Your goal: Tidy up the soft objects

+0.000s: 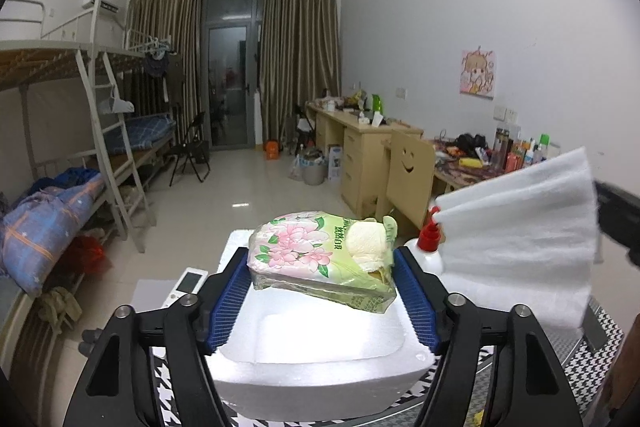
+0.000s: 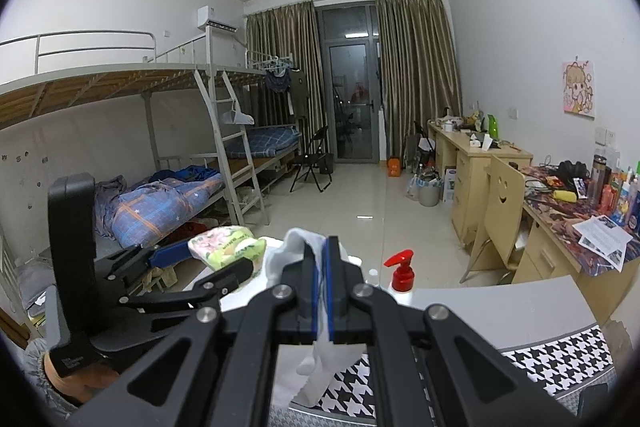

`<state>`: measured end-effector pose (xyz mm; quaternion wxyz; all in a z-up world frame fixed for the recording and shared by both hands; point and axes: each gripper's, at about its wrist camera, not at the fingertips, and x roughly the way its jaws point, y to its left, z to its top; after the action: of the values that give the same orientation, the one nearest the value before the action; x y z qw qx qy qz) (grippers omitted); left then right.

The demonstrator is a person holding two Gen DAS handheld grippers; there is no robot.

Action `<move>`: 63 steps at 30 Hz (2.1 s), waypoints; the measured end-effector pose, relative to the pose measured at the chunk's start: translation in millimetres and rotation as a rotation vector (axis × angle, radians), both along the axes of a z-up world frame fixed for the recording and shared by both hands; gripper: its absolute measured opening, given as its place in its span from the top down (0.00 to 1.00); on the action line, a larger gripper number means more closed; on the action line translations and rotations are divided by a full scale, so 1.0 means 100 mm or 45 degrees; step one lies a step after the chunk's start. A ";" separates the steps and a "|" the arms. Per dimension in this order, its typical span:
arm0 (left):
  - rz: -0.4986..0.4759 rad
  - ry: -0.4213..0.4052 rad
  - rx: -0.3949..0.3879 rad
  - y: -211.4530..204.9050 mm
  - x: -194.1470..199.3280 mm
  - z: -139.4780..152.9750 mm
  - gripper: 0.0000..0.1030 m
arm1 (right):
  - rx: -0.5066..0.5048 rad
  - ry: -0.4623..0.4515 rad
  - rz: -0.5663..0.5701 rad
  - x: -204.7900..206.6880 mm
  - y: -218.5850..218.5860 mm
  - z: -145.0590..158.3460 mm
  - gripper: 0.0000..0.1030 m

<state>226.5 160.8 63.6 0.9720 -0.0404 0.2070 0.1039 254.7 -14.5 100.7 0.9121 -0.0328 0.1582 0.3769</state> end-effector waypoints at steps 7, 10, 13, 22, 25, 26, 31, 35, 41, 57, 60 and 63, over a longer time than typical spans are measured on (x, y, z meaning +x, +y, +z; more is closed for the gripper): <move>0.042 0.046 -0.015 0.13 0.10 -0.08 0.01 | -0.009 0.008 -0.014 0.06 0.07 0.00 0.95; 0.061 0.038 -0.016 0.17 0.05 -0.08 0.01 | -0.013 0.007 -0.015 0.07 0.09 0.00 0.95; 0.067 0.036 -0.014 0.20 0.00 -0.07 0.01 | -0.019 0.009 -0.007 0.09 0.14 0.00 0.95; 0.123 -0.005 -0.029 0.28 -0.22 -0.02 0.01 | -0.019 0.007 0.034 0.07 0.30 0.01 0.95; 0.132 -0.016 -0.036 0.30 -0.29 -0.03 0.01 | -0.023 0.011 0.047 0.07 0.37 0.00 0.95; 0.138 -0.020 -0.036 0.31 -0.31 -0.03 0.01 | -0.022 0.014 0.050 0.10 0.38 0.00 0.95; 0.174 -0.037 -0.037 0.37 -0.38 -0.05 0.01 | -0.038 0.033 0.075 0.12 0.49 -0.04 0.95; 0.197 -0.042 -0.027 0.39 -0.43 -0.06 0.01 | -0.054 0.059 0.089 0.17 0.58 -0.09 0.95; 0.213 -0.042 -0.015 0.42 -0.51 -0.07 0.01 | -0.083 0.096 0.100 0.23 0.68 -0.17 0.95; 0.235 -0.055 -0.029 0.51 -0.64 -0.13 0.01 | -0.248 0.220 0.126 0.41 1.00 -0.44 0.77; 0.239 -0.053 -0.032 0.53 -0.63 -0.14 0.01 | -0.277 0.253 0.128 0.43 1.02 -0.52 0.45; 0.236 -0.049 -0.027 0.53 -0.63 -0.14 0.01 | -0.296 0.252 0.127 0.42 1.00 -0.53 0.44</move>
<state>163.2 214.1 49.9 0.9614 -0.0718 0.1850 0.1904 297.1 85.5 47.4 0.8622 -0.1087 0.2880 0.4023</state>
